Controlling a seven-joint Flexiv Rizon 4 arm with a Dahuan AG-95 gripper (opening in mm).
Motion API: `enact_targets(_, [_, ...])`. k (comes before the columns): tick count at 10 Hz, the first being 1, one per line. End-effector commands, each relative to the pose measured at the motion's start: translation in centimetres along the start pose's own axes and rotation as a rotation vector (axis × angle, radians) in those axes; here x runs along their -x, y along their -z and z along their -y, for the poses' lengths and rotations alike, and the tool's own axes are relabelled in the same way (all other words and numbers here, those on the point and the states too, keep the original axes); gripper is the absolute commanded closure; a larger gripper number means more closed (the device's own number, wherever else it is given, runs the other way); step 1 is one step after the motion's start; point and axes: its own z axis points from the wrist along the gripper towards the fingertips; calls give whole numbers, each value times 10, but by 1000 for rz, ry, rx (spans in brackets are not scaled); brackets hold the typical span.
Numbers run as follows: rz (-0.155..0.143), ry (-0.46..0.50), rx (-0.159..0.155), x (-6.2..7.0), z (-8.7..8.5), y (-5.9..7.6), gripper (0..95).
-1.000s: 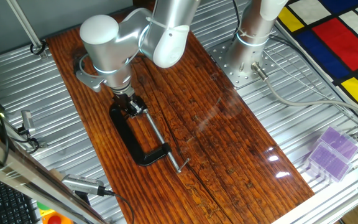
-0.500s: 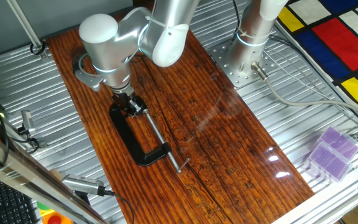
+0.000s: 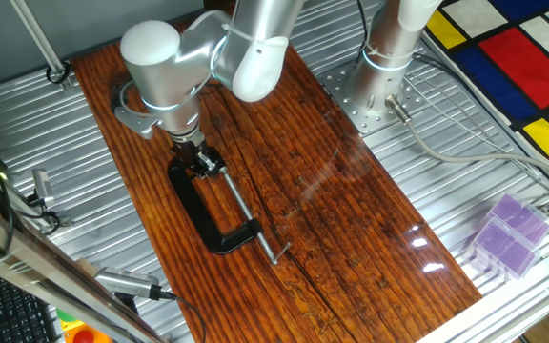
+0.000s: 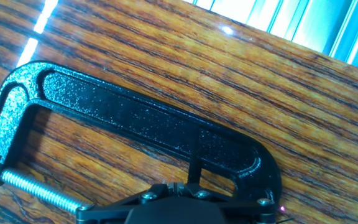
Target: Turn the hands of a clock
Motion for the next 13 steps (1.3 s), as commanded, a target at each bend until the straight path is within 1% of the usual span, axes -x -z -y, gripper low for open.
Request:
enact_targets(1, [-1, 2, 0, 0, 0, 0, 950])
enact_targets(13, [1, 15, 0, 0, 5, 1, 950])
